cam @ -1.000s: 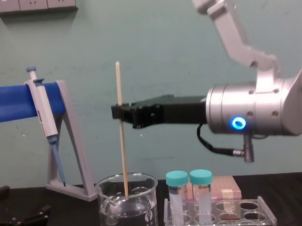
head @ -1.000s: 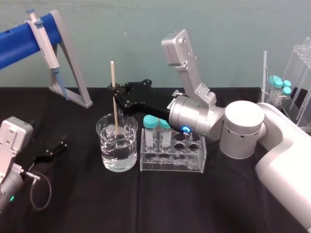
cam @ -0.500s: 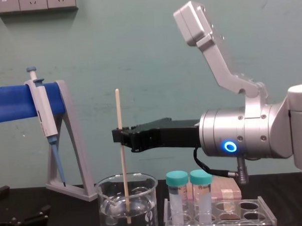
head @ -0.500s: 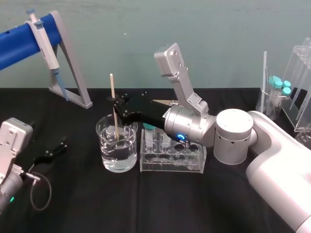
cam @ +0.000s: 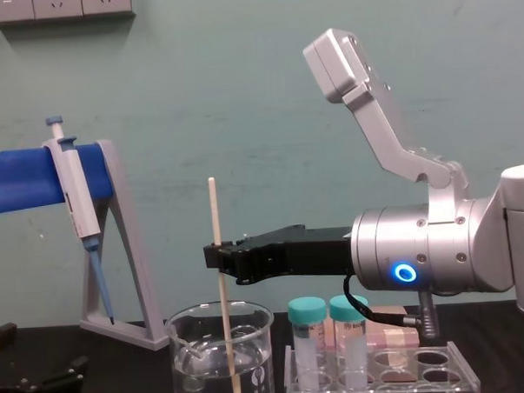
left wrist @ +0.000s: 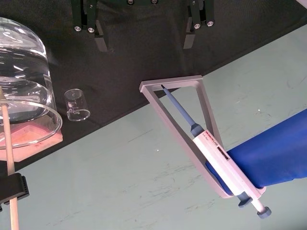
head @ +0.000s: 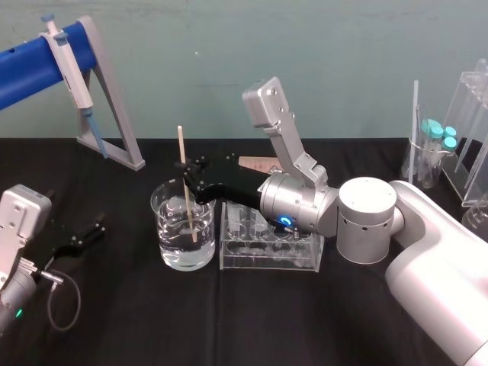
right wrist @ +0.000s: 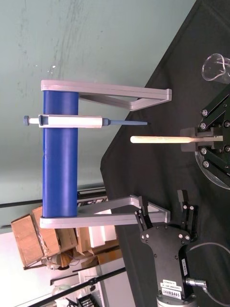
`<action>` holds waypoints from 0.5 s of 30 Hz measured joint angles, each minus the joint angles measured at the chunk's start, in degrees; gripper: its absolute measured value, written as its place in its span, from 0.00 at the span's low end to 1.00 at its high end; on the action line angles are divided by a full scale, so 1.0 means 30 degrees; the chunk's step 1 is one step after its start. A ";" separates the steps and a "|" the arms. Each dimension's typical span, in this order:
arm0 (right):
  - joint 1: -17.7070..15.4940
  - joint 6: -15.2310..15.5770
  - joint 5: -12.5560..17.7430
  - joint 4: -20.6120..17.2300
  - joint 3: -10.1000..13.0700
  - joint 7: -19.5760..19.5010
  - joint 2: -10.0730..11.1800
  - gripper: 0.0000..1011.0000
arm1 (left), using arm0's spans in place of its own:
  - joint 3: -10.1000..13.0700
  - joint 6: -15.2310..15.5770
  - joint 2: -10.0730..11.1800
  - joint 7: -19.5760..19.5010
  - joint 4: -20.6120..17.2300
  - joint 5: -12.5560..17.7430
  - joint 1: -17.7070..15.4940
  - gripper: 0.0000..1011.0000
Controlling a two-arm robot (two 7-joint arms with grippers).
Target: Hold the thermometer with one hand and immerse one end into the beaker, then reinsert it into the test tube rack.
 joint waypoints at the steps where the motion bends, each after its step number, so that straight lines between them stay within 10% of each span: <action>1: 0.0000 0.0000 0.0000 -0.0001 0.0001 0.0002 0.0000 0.05 | 0.0000 0.0000 0.0000 0.0000 0.0000 0.0000 -0.0001 0.99; 15: 0.0009 -0.0001 0.0058 -0.0023 -0.0028 0.0006 0.0018 0.05 | 0.0000 0.0000 -0.0001 0.0000 0.0000 0.0000 -0.0002 0.99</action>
